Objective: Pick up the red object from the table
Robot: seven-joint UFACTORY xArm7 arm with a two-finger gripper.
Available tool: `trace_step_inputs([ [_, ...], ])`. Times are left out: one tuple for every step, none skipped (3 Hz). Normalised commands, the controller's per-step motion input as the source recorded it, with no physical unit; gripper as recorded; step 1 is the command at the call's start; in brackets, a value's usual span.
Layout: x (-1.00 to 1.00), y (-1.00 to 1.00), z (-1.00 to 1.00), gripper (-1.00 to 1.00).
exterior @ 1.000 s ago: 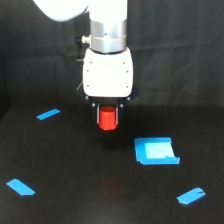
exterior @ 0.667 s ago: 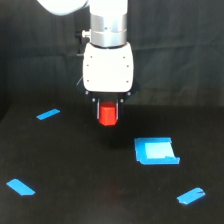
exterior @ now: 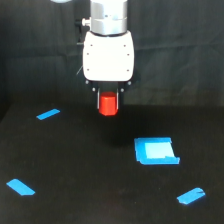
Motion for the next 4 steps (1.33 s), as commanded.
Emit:
trace_step_inputs([
  [0.01,0.05,0.29,-0.98],
  [-0.02,0.02,0.09,-0.95],
  [0.07,-0.03,0.14,-0.96],
  [0.06,0.06,0.1,-0.96],
])
